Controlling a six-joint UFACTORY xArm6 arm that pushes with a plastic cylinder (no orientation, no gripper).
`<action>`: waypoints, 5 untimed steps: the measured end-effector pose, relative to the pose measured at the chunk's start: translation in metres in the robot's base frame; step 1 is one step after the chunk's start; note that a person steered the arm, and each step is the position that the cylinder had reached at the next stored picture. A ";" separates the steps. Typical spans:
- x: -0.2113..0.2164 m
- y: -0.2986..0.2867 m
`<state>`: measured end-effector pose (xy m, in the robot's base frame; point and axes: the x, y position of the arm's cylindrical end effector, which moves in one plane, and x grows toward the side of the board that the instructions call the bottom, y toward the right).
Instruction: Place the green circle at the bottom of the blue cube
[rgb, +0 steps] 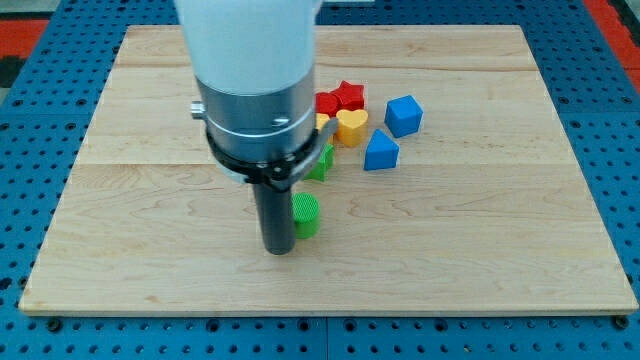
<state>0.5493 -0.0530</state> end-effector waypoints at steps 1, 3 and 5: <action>0.000 -0.029; -0.028 -0.048; -0.021 0.071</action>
